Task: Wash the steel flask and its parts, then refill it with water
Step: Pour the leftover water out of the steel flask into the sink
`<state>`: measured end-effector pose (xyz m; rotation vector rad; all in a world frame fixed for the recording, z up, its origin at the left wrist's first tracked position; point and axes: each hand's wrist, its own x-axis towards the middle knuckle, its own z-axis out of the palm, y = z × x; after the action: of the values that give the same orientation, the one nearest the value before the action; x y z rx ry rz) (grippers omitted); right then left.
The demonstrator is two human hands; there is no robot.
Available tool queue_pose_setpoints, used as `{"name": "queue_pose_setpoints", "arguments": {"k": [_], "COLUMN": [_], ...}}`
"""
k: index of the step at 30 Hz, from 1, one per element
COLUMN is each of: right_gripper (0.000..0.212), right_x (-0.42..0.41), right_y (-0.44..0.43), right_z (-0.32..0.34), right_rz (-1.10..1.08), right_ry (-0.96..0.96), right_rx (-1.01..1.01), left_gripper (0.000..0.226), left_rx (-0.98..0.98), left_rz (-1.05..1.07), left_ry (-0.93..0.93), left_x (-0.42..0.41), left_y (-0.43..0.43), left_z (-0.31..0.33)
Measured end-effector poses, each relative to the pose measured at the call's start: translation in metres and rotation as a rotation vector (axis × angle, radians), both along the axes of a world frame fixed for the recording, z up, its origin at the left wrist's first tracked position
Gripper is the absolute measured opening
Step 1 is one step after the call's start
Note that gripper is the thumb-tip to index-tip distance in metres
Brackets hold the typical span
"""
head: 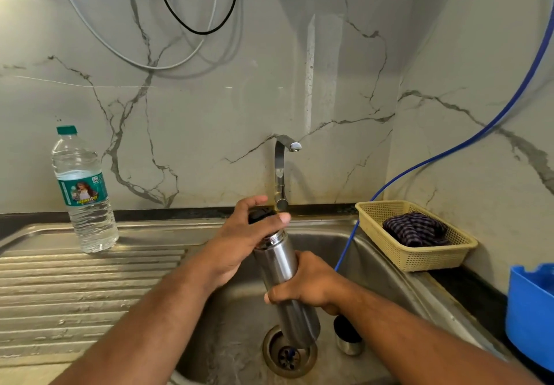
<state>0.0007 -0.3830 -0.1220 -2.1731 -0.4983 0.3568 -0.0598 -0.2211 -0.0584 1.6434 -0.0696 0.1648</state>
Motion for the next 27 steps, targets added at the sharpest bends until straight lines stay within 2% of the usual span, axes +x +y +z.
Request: {"name": "queue_pose_setpoints", "arguments": {"k": [2,4,8,12,14,17,20,23,26,27], "right_gripper": [0.072,0.070,0.078,0.079,0.079,0.078,0.080,0.084,0.083,0.082], "right_x": [0.002,0.003,0.002,0.002,0.002,0.002,0.004,0.005,0.006,0.007], "right_y": [-0.002,-0.003,-0.002,0.000,-0.001,-0.003,-0.004,-0.005,-0.007,-0.009], "right_z": [-0.001,-0.001,0.001,0.000,0.000,0.001,0.000,-0.001,0.001,0.001], "right_rz": [-0.021,-0.026,-0.016,-0.022,-0.029,-0.035,-0.049,-0.056,-0.068,-0.080], "right_ry": [0.009,0.003,-0.027,-0.023,-0.026,-0.036,-0.035,-0.027,-0.031,-0.035], "right_rx": [0.027,0.038,0.013,0.020,0.026,0.038,0.031,0.025,0.041,0.050], "left_gripper": [0.066,0.060,0.086,0.094,0.084,0.054,0.057,0.073,0.075,0.075], "left_rx": [-0.008,0.058,-0.115,-0.182,-0.270,-0.456,-0.586,-0.564,-0.498,-0.415], "left_rz": [-0.130,-0.060,0.270,0.308,0.332,0.343,0.313,0.268,0.246,0.238], "left_ry": [-0.003,-0.092,-0.149,-0.086,-0.075,-0.072,-0.101,-0.094,0.026,0.075], "left_x": [0.001,0.003,0.007,0.006,0.008,0.010,0.012,0.015,0.017,0.017], "left_y": [0.009,0.011,0.010,0.012,0.014,0.018,0.025,0.027,0.032,0.035], "left_z": [0.000,0.000,0.001,0.002,0.001,0.002,0.003,0.000,-0.012,-0.018]}}
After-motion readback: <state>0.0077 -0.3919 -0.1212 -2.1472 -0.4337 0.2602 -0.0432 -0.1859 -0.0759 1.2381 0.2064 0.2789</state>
